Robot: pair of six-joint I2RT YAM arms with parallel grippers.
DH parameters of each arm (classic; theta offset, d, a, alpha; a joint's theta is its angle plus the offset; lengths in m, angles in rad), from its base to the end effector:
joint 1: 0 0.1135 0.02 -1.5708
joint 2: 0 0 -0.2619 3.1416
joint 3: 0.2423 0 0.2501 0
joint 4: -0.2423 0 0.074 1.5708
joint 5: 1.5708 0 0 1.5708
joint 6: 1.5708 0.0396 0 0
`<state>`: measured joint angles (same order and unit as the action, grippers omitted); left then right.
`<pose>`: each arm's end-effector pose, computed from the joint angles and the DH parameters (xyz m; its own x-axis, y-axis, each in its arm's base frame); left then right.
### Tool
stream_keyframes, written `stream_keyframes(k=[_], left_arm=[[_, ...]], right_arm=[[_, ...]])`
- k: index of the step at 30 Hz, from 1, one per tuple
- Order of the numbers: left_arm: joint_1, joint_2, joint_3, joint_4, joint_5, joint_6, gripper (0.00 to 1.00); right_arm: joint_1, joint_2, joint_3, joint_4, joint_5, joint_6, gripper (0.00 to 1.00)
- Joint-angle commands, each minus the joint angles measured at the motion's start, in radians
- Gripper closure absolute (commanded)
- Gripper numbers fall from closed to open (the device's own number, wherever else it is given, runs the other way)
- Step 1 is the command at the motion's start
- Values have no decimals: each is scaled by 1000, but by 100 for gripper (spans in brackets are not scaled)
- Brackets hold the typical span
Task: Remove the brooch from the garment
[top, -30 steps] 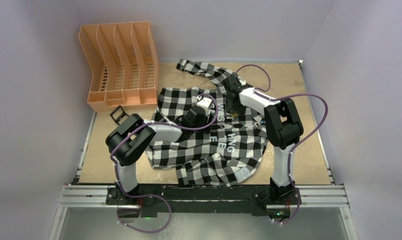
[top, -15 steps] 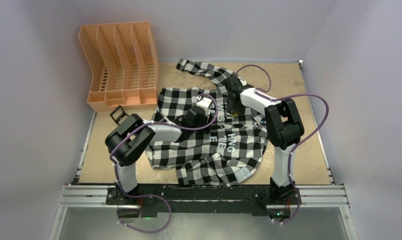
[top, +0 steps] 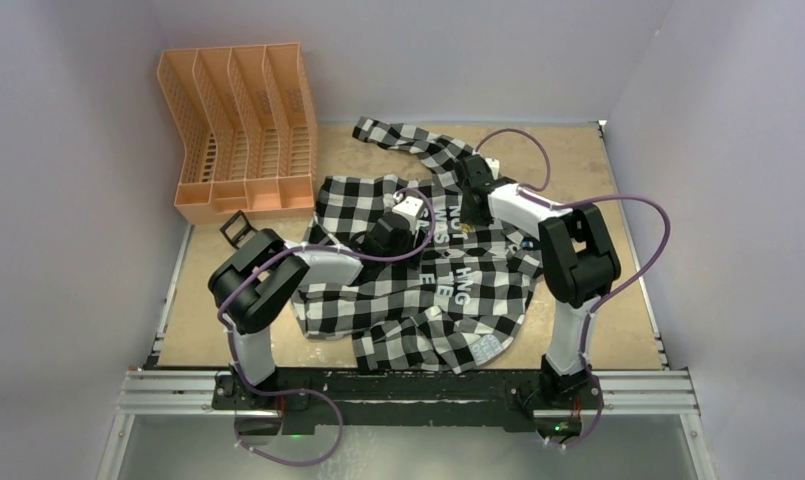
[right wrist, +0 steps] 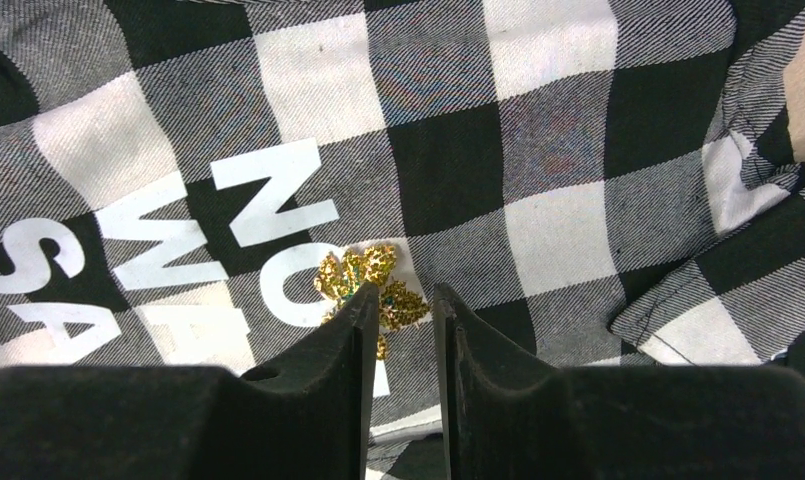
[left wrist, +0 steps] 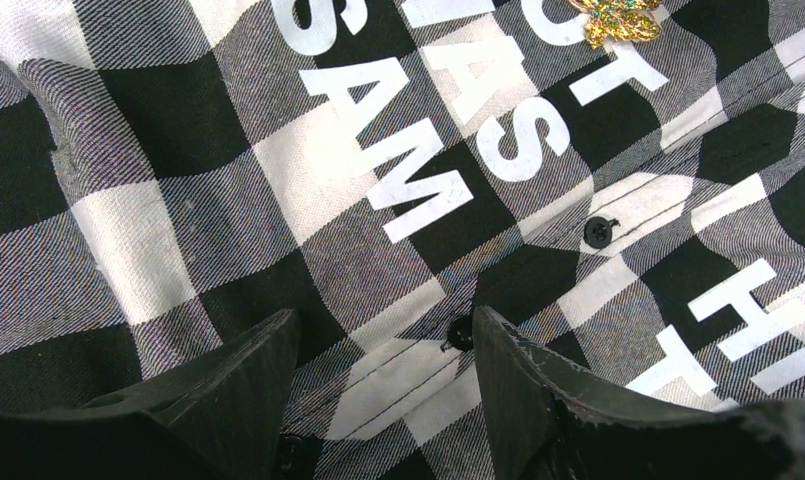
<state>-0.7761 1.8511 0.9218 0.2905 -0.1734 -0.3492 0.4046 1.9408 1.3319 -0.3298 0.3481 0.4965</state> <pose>0.2735 -0.2589 0.1392 -0.6021 0.1188 -0.7896 0.4099 0.8946 -0.1780 0.3858 0.1505 0.1783 -0.7401 0.1702 -0.6506 0.1908 0.9808 0.0395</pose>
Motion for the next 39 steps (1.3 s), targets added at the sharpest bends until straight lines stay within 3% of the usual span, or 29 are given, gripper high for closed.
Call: stream_keyframes(k=[1, 7, 12, 18, 25, 39], left_arm=[[1, -32, -24, -49, 11, -19, 37], [0, -37, -23, -50, 5, -14, 37], [1, -43, -23, -52, 0, -10, 37], [1, -57, -19, -51, -3, -1, 37], [-8, -70, 36, -67, 9, 4, 37], [-77, 48, 259, -50, 56, 13, 36]], right_arm=[[-3, -37, -26, 65, 18, -15, 71], [-3, -70, -31, 44, -28, -15, 64], [-63, -189, -124, 128, -184, -7, 56], [-212, -266, -263, 299, -486, 10, 59], [-301, -236, -368, 452, -699, 24, 62], [-366, -126, -441, 640, -885, 67, 67]])
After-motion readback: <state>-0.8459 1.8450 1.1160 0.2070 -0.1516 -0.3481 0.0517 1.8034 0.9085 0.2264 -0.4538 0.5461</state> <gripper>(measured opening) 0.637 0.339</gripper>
